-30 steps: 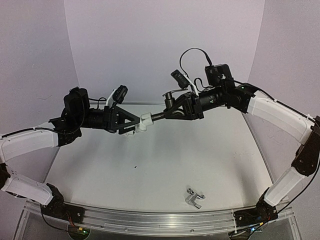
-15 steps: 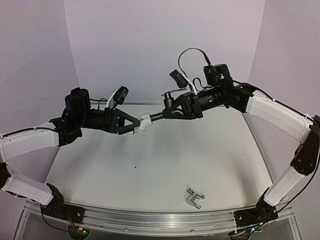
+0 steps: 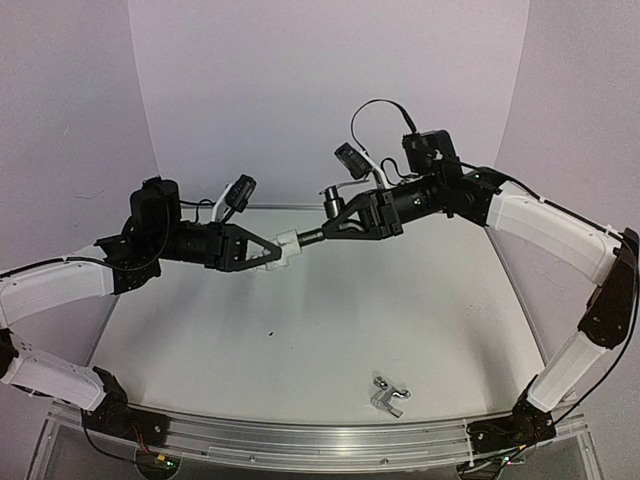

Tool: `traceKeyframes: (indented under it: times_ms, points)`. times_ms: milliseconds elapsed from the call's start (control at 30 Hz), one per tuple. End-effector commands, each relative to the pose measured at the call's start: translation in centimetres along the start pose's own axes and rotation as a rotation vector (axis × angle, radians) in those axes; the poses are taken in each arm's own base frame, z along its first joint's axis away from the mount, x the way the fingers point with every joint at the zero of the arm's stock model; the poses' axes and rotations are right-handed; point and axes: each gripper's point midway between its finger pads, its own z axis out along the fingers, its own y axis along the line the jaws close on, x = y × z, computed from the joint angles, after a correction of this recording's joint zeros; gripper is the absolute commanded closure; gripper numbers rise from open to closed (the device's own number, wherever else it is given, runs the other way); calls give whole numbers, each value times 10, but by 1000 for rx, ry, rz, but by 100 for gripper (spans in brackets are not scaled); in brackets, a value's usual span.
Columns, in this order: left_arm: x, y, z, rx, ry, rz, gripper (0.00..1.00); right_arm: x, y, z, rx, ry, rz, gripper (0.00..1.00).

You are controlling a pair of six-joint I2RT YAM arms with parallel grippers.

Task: Install the water faucets

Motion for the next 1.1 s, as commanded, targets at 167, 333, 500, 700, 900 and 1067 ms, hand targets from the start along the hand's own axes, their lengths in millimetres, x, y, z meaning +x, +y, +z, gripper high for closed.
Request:
traceKeyframes:
  times_ms: [167, 333, 500, 700, 900, 1067]
  points:
    - [-19, -42, -12, -173, -65, 429, 78, 7, -13, 16, -101, -20, 237, 100]
    - [-7, -32, -12, -348, -5, 667, 77, 20, -14, 18, -167, -67, 378, 100]
    - [2, -30, -15, -472, 52, 909, 73, 30, -17, 21, -185, -45, 430, 100]
    - [17, -13, -6, -589, 174, 1078, 75, 32, -16, 23, -222, -17, 467, 100]
    - [27, 0, 2, -762, 225, 1305, 69, 38, -19, 24, -223, -8, 485, 100]
    - [22, 2, 1, -918, 245, 1435, 49, 25, -26, 15, -202, -42, 452, 100]
